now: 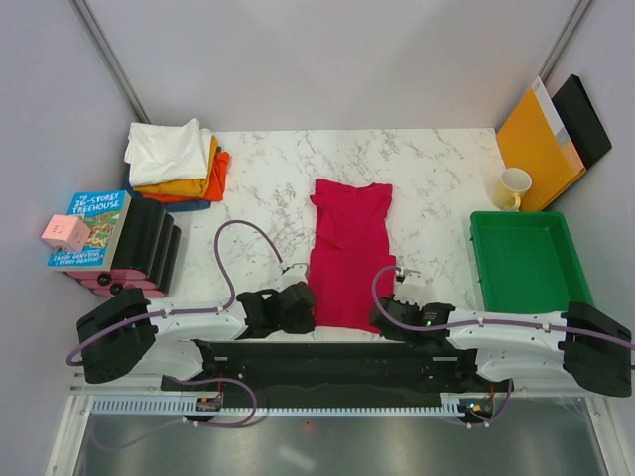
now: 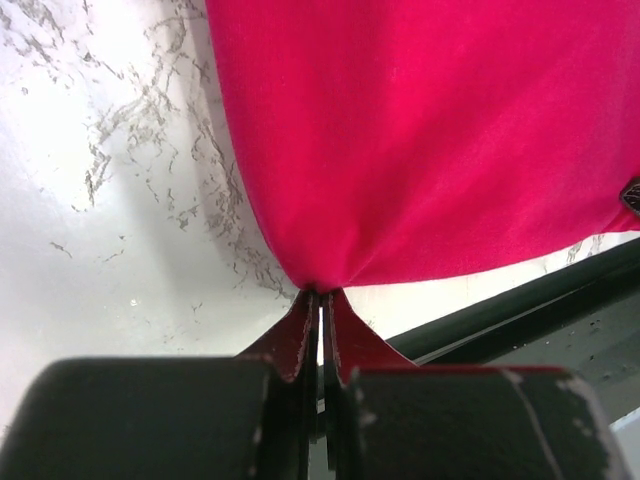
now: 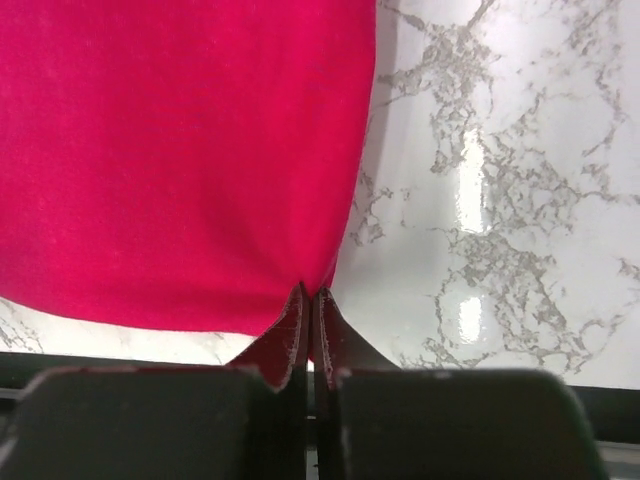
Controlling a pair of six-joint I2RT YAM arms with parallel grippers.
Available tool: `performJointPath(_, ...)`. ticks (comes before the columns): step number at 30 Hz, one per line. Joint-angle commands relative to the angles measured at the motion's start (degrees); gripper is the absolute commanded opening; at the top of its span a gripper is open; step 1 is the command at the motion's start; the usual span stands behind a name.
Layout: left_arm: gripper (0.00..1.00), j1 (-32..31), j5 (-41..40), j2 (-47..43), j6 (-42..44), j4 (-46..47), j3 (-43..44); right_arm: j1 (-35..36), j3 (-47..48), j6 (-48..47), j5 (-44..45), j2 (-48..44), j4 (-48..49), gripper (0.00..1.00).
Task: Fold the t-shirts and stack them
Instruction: Grab one side of the 2/3 rectangular tshirt with both arms
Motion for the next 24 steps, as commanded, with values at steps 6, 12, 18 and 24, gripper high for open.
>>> performJointPath(6, 0.02, -2.3, -2.6, -2.6, 3.5, -3.9, 4.9, 0.8, 4.3, 0.9, 7.0, -2.9, -13.0, 0.00)
performJointPath(12, 0.02, -4.5, -5.2, -2.1, 4.8, -5.5, 8.6, 0.7, 9.3, -2.4, 12.2, -2.6, -16.0, 0.00)
performJointPath(18, 0.02, -4.5, -5.9, -1.9, 5.7, -7.1, 11.9, 0.8, 14.5, -5.6, 15.4, -0.4, -17.4, 0.00)
performJointPath(24, 0.02, -4.6, -8.3, -2.9, 7.2, -9.5, 15.1, -0.2, 18.7, -9.2, 19.0, 0.3, -17.8, 0.00)
